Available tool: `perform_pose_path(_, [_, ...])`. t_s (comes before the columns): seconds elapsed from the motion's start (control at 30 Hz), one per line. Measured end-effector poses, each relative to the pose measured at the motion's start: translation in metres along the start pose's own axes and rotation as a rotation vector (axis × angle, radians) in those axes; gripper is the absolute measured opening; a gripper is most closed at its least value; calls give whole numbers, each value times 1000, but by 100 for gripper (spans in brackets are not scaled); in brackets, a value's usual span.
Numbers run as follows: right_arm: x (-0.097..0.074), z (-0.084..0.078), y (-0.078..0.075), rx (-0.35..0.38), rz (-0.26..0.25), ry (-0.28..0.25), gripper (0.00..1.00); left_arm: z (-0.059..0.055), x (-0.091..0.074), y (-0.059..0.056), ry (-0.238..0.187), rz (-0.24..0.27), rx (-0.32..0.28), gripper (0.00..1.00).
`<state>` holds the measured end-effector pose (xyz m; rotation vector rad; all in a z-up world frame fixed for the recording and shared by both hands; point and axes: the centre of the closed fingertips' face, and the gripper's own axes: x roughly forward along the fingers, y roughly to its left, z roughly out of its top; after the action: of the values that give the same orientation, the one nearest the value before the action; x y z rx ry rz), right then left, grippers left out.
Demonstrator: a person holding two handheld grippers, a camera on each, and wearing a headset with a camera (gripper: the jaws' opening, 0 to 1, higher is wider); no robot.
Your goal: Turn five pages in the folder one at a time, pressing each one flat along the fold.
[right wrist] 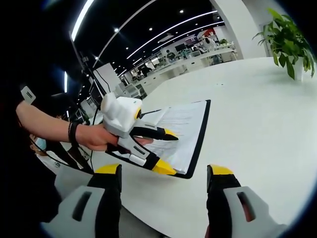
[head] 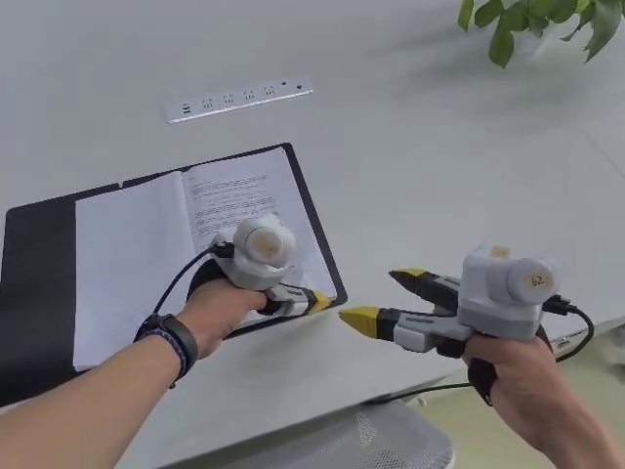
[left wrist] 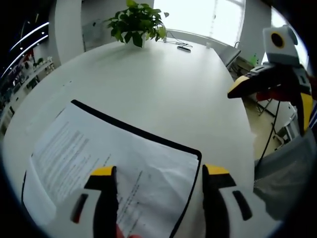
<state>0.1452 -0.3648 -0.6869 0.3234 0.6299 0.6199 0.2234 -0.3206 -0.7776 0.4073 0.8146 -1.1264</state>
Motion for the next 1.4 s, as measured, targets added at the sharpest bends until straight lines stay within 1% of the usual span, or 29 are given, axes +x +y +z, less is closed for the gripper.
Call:
perform_pose_path(0.2, [-1,0,-1,2,-1,-1,69,1,0,5,-10,20,-18,65])
perform_pose_path(0.33, [-1,0,-1,5,-2,-3,69,1,0,5,-11,15,-20,64])
perform_pose_path(0.47, [-1,1,-1,6,-2,-5,68,2,-1,6,-19,9,-37,63])
perform_pose_path(0.6, [-1,1,-1,9,-2,-7,68,1,-1,6,-19,-1,-35,63])
perform_pose_path(0.83, [3,-2,-2,3,6,9,67,-1,-4,9,-29,-6,-37,58])
perform_pose_path(0.9, [6,0,-3,0,11,9,67,0,-5,8,-37,-18,-54,59])
perform_pose_path(0.97, [10,3,-5,2,18,5,66,-2,-5,8,-33,-14,-38,59])
perform_pose_path(1.0, [12,4,-5,2,20,7,65,-2,-5,8,-35,-15,-40,59])
perform_pose_path(1.07, [16,5,-7,-7,24,15,65,0,-5,8,-50,-22,-70,60])
perform_pose_path(1.13, [20,11,-8,-14,28,16,64,0,-5,6,-48,-19,-74,61])
perform_pose_path(1.27, [24,20,-9,-8,35,-6,64,1,-3,6,-47,-2,-82,61])
perform_pose_path(1.4, [27,21,-8,-6,40,-8,63,2,-1,8,-51,24,-87,61])
